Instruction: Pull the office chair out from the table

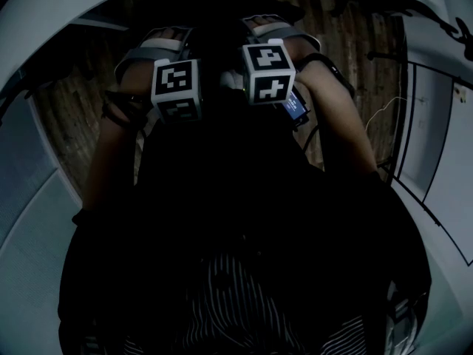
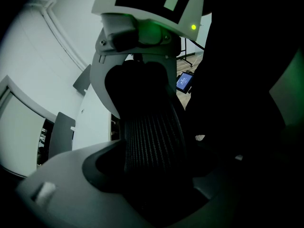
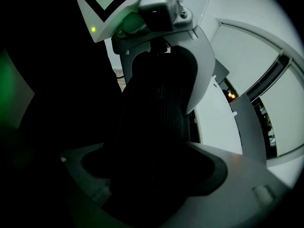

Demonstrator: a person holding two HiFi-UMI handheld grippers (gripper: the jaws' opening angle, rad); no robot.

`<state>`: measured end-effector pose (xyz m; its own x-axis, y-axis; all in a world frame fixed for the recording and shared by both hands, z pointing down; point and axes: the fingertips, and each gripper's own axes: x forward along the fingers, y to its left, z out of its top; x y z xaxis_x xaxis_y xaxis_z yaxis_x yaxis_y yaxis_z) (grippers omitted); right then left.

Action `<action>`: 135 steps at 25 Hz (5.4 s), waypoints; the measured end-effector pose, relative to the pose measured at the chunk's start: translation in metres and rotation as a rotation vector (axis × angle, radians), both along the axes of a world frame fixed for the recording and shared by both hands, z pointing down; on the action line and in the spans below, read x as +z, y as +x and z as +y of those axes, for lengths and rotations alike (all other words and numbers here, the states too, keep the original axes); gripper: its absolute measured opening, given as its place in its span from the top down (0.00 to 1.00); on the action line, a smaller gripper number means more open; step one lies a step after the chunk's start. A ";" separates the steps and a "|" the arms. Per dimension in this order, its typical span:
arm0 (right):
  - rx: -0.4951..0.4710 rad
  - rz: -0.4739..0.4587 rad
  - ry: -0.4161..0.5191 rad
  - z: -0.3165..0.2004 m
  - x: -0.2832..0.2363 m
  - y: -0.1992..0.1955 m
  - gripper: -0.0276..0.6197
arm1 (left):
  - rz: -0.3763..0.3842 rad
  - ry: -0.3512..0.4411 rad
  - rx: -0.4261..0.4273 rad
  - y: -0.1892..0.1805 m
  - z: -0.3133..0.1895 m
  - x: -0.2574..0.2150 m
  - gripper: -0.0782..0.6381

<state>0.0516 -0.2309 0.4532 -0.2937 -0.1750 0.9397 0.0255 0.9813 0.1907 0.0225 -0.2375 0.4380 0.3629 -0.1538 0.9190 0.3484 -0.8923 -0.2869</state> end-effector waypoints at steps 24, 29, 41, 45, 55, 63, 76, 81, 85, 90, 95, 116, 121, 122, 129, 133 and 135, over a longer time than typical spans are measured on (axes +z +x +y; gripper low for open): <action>-0.075 0.028 0.136 0.034 0.014 0.013 0.36 | -0.007 0.109 -0.058 0.009 0.036 0.019 0.40; -0.080 0.027 0.120 0.052 0.014 -0.001 0.36 | 0.001 0.110 -0.059 -0.004 0.054 0.018 0.41; -0.079 0.033 0.064 0.148 0.011 -0.049 0.36 | 0.039 0.103 -0.055 -0.049 0.150 0.013 0.42; -0.074 0.031 0.051 0.187 0.011 -0.067 0.36 | 0.056 0.108 -0.048 -0.066 0.188 0.011 0.42; -0.054 0.038 0.048 0.278 0.013 -0.110 0.36 | 0.102 0.151 -0.016 -0.109 0.279 0.010 0.44; -0.062 0.032 0.025 0.330 0.015 -0.115 0.36 | 0.090 0.128 -0.023 -0.113 0.331 0.012 0.45; -0.094 0.023 0.049 0.412 0.013 -0.102 0.36 | 0.094 0.138 -0.055 -0.099 0.415 0.012 0.44; -0.089 0.025 0.054 0.446 0.017 -0.104 0.36 | 0.066 0.161 -0.061 -0.101 0.450 0.018 0.45; -0.097 0.013 0.078 0.476 0.017 -0.098 0.36 | 0.081 0.214 -0.069 -0.093 0.480 0.018 0.45; -0.094 0.012 0.089 0.520 0.016 -0.103 0.36 | 0.112 0.241 -0.040 -0.097 0.523 0.013 0.46; -0.084 0.022 0.107 0.562 0.017 -0.102 0.36 | 0.133 0.265 -0.005 -0.095 0.564 0.010 0.47; -0.004 0.015 0.127 0.678 -0.003 -0.142 0.36 | 0.276 0.316 -0.046 -0.139 0.673 -0.015 0.48; 0.098 -0.201 0.124 0.706 -0.069 -0.154 0.36 | 0.447 0.230 -0.117 -0.152 0.708 -0.039 0.42; 0.122 -0.289 0.113 0.708 -0.089 -0.155 0.36 | 0.525 0.171 -0.135 -0.153 0.715 -0.054 0.42; 0.403 -0.804 0.169 0.686 -0.198 -0.127 0.82 | 1.161 -0.060 -0.565 -0.168 0.694 -0.184 0.88; 0.513 -0.889 0.266 0.677 -0.197 -0.119 0.95 | 1.314 -0.107 -0.751 -0.166 0.683 -0.207 0.88; 0.529 -0.887 0.264 0.680 -0.189 -0.119 0.95 | 1.304 -0.111 -0.746 -0.162 0.687 -0.205 0.88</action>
<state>-0.0670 0.4493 0.2638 -0.6814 -0.6476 0.3411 -0.6442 0.7518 0.1404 -0.1395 0.4497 0.2332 0.7839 -0.6195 0.0420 -0.6209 -0.7823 0.0498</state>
